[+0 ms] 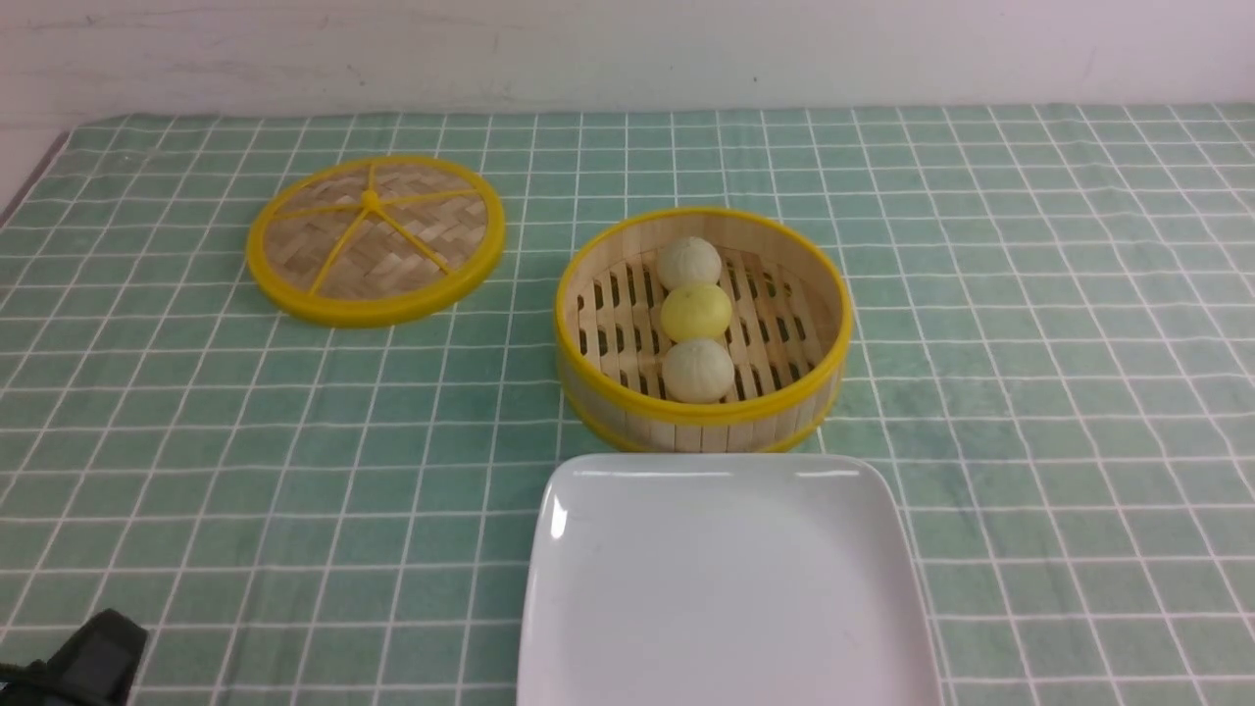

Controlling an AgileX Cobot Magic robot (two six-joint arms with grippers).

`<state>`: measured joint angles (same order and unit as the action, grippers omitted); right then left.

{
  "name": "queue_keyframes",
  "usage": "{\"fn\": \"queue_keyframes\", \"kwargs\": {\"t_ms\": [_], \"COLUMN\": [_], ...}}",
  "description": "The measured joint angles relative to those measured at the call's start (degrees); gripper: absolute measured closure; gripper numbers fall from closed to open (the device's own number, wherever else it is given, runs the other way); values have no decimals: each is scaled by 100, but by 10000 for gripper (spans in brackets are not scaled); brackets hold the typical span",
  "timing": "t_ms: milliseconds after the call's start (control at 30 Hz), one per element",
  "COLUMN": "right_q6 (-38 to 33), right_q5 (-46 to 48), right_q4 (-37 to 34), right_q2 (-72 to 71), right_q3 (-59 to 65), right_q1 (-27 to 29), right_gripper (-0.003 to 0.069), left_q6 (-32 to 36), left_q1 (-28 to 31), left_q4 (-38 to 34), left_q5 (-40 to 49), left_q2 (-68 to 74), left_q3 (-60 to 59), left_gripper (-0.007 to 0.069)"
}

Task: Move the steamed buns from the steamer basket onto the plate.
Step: Use the left arm to grab the steamed stuffed bun that is closest to it

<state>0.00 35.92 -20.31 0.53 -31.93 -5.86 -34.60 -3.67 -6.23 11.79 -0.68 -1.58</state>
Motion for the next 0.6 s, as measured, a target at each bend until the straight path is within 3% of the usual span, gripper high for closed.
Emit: {"fn": "queue_keyframes", "kwargs": {"t_ms": [67, 200, 333, 500, 600], "right_q6": [-34, -71, -302, -1072, -1332], "right_q5": [62, 188, 424, 505, 314], "right_q4": [0, -10, -22, -213, -371], "right_q2": [24, 296, 837, 1651, 1808], "right_q3": [-5, -142, -397, -850, -951], "right_q1": [0, 0, 0, 0, 0], "right_gripper": [419, 419, 419, 419, 419], "left_q6": [-535, -877, -719, 165, 299], "left_q1": [0, 0, 0, 0, 0], "left_q4": [-462, -1012, -1141, -1050, -1050], "left_q5": [-130, -154, -166, -507, -583], "left_q2": [0, 0, 0, 0, 0], "left_q3": [0, 0, 75, 463, 485], "left_gripper": [99, 99, 99, 99, 99]}}
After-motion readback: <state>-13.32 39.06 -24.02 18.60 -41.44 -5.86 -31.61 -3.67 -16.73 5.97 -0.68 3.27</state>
